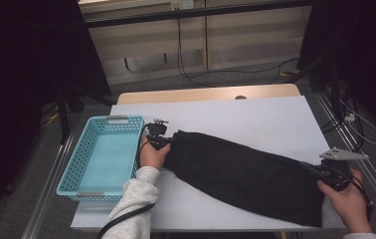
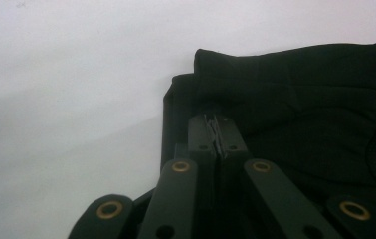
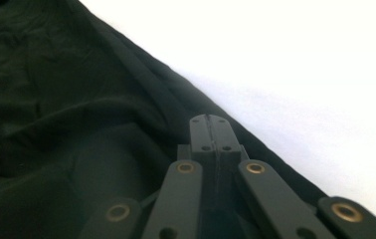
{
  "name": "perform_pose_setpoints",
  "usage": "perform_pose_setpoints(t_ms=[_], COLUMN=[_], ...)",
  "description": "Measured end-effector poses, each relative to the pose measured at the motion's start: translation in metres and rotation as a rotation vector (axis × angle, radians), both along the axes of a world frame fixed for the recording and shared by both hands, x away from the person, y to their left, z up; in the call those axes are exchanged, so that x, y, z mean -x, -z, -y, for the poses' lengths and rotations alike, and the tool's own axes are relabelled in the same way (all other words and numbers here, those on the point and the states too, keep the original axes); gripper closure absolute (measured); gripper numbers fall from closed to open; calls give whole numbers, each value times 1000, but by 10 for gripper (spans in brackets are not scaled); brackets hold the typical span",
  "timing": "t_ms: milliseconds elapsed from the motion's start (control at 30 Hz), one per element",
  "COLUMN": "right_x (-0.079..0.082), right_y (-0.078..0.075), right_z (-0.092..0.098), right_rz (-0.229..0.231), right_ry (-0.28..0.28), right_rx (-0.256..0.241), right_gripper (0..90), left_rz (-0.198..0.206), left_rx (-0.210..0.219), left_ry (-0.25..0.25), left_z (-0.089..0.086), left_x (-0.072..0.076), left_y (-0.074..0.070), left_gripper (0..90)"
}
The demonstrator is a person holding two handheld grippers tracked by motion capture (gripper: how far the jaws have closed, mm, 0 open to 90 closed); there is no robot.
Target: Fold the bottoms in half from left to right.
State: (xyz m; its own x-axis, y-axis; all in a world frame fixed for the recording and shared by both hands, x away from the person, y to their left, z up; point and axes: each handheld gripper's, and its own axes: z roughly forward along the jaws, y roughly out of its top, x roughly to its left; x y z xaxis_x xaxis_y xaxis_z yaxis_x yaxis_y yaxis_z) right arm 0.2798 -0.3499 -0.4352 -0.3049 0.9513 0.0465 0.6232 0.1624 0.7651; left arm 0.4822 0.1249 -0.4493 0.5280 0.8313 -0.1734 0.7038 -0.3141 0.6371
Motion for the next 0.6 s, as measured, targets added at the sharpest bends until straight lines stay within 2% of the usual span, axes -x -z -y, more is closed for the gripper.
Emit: perform_pose_setpoints(t_ms=[167, 300, 367, 433, 600], right_x=[2, -2, -4, -5, -6], right_y=[-2, -6, -8, -6, 4], right_z=[3, 4, 7, 13, 16], right_rz=[22, 43, 59, 73, 26], right_ry=[15, 16, 38, 61, 46], right_rx=[-9, 8, 26, 21, 29], right_gripper=[900, 900, 900, 900, 889], left_rz=[5, 2, 0, -1, -2], left_rx=[7, 4, 0, 0, -1], left_ry=[-8, -9, -6, -7, -8], left_z=[-1, -1, -1, -1, 0], left_x=[0, 0, -1, -1, -1], left_y=[0, 0, 0, 0, 0], left_gripper=[878, 877, 877, 877, 877])
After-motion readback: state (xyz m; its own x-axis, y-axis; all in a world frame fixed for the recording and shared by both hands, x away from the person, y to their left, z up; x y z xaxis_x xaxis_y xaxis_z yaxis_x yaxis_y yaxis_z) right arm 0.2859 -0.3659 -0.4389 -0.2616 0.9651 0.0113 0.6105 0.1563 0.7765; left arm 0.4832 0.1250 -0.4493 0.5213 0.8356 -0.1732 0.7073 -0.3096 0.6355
